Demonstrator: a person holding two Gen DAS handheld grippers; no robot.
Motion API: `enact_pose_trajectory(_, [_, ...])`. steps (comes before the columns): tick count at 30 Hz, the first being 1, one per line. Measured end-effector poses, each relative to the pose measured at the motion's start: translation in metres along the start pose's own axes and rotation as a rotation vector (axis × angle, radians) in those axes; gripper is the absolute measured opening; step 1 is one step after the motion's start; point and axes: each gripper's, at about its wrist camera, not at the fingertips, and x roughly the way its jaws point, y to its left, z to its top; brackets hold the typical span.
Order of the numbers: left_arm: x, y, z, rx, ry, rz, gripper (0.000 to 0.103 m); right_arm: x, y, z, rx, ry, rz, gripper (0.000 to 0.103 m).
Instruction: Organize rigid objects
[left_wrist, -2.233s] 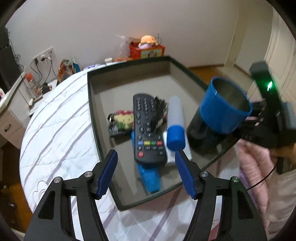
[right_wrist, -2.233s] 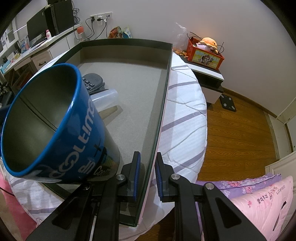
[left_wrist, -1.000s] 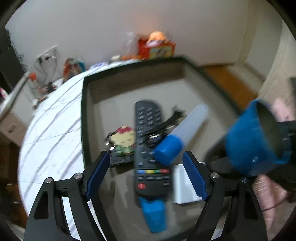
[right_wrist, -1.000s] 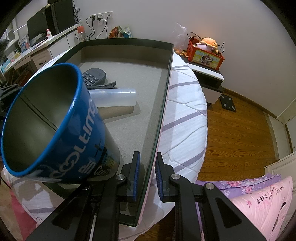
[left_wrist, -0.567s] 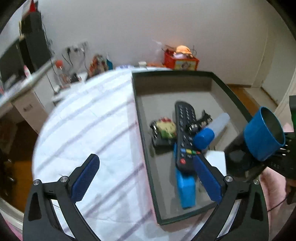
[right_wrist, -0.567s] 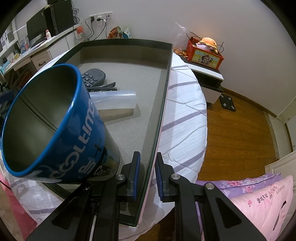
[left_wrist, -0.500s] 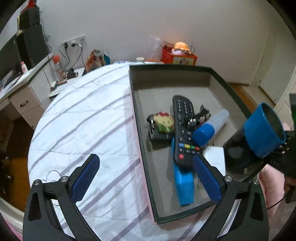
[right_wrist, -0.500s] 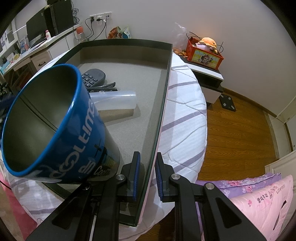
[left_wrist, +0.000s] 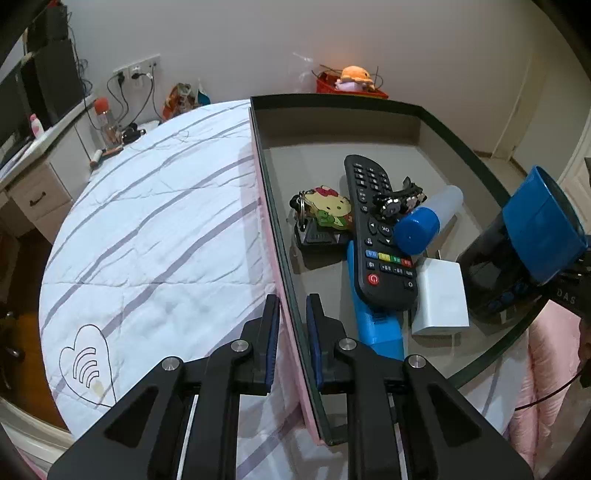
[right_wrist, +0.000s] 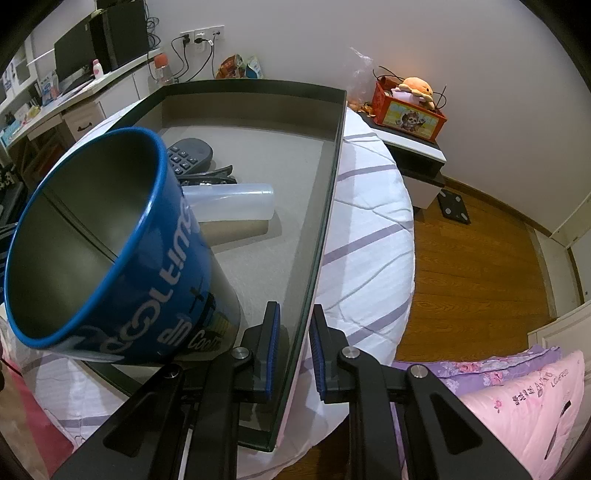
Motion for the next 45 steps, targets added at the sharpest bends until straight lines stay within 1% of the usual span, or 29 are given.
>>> enact_pose_trajectory(3, [0.000,0.009,-0.004,-0.037,0.007,-0.014,0.015,0.001,0.004,0.002,-0.009,0.002,0.009,0.019])
enact_pose_trajectory(8, [-0.005,0.028,-0.011,-0.071,0.002,0.017,0.015,0.003,0.025,0.010,-0.047,0.002,0.026,0.021])
enact_pose_trajectory(9, [-0.007,0.034,-0.013,-0.081,0.001,0.021,0.016,0.004,0.030,0.012,-0.057,0.001,0.029,0.022])
enact_pose_trajectory(10, [-0.008,0.038,-0.015,-0.088,-0.001,0.026,0.017,0.005,0.034,0.015,-0.065,0.002,0.032,0.025])
enact_pose_trajectory(11, [-0.010,0.043,-0.018,-0.096,-0.001,0.027,0.017,0.007,0.039,0.018,-0.074,0.002,0.037,0.030])
enact_pose_trajectory(13, [-0.011,0.050,-0.020,-0.104,-0.003,0.033,0.018,0.010,0.050,0.023,-0.097,0.005,0.027,0.035])
enact_pose_trajectory(15, [-0.013,0.058,-0.022,-0.114,-0.007,0.043,0.018,0.011,0.060,0.027,-0.118,0.007,0.012,0.035])
enact_pose_trajectory(20, [-0.019,0.075,-0.030,-0.144,-0.011,0.055,0.017,0.012,0.073,0.031,-0.144,0.003,0.024,0.035])
enact_pose_trajectory(25, [-0.020,0.079,-0.032,-0.159,-0.018,0.051,0.018,0.013,0.076,0.030,-0.157,0.005,0.028,0.035])
enact_pose_trajectory(31, [-0.021,0.076,-0.033,-0.161,-0.022,0.082,0.019,0.014,0.072,0.030,-0.147,0.003,0.054,0.035])
enact_pose_trajectory(32, [-0.023,0.074,-0.032,-0.161,-0.026,0.092,0.021,0.013,0.071,0.030,-0.145,0.000,0.059,0.035])
enact_pose_trajectory(33, [-0.024,0.074,-0.032,-0.160,-0.034,0.103,0.027,0.012,0.071,0.029,-0.142,-0.004,0.065,0.035])
enact_pose_trajectory(34, [-0.027,0.072,-0.033,-0.159,-0.041,0.109,0.038,0.011,0.071,0.029,-0.140,-0.009,0.069,0.035])
enact_pose_trajectory(35, [-0.029,0.071,-0.033,-0.162,-0.049,0.111,0.046,0.009,0.069,0.027,-0.137,-0.018,0.078,0.036])
enact_pose_trajectory(36, [-0.033,0.071,-0.034,-0.165,-0.063,0.113,0.060,0.008,0.068,0.027,-0.135,-0.022,0.084,0.036])
enact_pose_trajectory(37, [-0.036,0.070,-0.035,-0.166,-0.078,0.114,0.067,0.007,0.067,0.026,-0.133,-0.032,0.087,0.037])
enact_pose_trajectory(39, [-0.044,0.068,-0.037,-0.165,-0.100,0.118,0.067,0.002,0.067,0.024,-0.130,-0.050,0.080,0.040])
enact_pose_trajectory(41, [-0.050,0.066,-0.040,-0.169,-0.109,0.116,0.071,-0.002,0.067,0.021,-0.132,-0.059,0.069,0.053])
enact_pose_trajectory(42, [-0.053,0.065,-0.041,-0.172,-0.115,0.116,0.077,-0.004,0.067,0.019,-0.136,-0.067,0.057,0.055])
enact_pose_trajectory(43, [-0.056,0.065,-0.042,-0.173,-0.124,0.118,0.080,-0.006,0.067,0.017,-0.138,-0.071,0.053,0.057])
enact_pose_trajectory(44, [-0.059,0.063,-0.043,-0.175,-0.135,0.119,0.088,-0.008,0.066,0.015,-0.134,-0.074,0.056,0.057])
enact_pose_trajectory(45, [-0.063,0.061,-0.045,-0.177,-0.147,0.126,0.093,-0.011,0.064,0.013,-0.124,-0.084,0.058,0.057])
